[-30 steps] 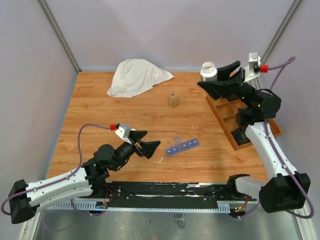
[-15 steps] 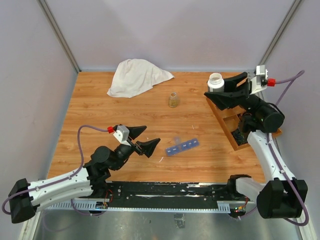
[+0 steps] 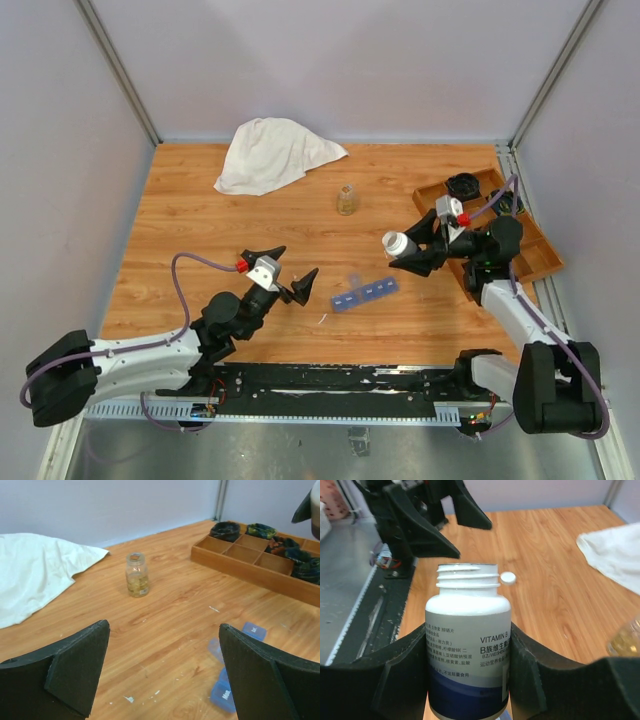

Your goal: Sort the pills into containers

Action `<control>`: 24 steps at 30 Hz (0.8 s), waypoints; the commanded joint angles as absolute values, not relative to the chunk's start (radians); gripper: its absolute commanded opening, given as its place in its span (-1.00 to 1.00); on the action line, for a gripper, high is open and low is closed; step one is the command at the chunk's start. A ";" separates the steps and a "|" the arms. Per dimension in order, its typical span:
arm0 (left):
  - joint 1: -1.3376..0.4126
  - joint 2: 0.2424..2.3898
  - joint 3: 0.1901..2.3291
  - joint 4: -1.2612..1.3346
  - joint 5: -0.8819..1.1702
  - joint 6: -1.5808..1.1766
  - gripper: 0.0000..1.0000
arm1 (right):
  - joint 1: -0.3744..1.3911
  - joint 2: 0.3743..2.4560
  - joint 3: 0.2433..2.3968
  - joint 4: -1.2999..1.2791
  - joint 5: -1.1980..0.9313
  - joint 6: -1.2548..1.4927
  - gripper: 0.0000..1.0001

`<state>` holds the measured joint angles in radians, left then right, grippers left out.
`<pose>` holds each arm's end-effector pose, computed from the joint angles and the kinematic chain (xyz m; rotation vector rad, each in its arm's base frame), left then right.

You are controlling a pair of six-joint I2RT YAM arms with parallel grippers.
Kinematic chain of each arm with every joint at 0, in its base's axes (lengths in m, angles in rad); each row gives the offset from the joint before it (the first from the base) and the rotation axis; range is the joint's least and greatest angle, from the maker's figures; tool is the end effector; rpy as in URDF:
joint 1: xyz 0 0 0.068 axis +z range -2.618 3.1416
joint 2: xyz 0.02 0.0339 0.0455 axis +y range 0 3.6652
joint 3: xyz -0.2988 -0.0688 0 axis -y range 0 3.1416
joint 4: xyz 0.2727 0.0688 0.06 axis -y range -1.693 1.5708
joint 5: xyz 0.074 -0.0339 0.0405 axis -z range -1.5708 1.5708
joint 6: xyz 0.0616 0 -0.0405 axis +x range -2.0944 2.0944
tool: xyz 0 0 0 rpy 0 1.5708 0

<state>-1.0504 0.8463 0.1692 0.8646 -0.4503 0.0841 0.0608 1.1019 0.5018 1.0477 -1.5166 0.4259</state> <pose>0.1224 -0.1596 0.2373 0.4161 1.3575 -0.4902 0.2095 0.0744 0.3090 -1.2102 1.1709 1.2133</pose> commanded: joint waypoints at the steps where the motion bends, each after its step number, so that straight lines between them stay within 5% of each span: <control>1: -1.054 0.893 0.158 1.035 -0.518 0.197 0.99 | 0.017 1.096 0.656 0.258 -1.399 -0.309 -0.99; 3: -1.054 0.914 0.148 1.062 -0.528 0.214 0.98 | 0.100 1.172 0.868 -0.461 -1.199 -0.930 -0.99; 9: -1.054 1.005 0.086 1.201 -0.525 0.284 0.99 | 0.158 1.281 0.907 -0.955 -1.227 -1.585 -0.99; 15: -1.053 1.236 0.060 1.416 -0.538 0.288 0.98 | 0.191 1.381 0.894 -1.040 -1.212 -1.809 -0.99; 24: -1.054 1.334 0.143 1.358 -0.603 0.277 0.99 | 0.298 1.409 0.865 -0.760 -0.984 -1.480 -0.99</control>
<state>-1.0508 1.3159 0.1116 1.2980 -0.5388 0.2691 0.2668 1.3964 0.8730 -0.8211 -1.0790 -1.5547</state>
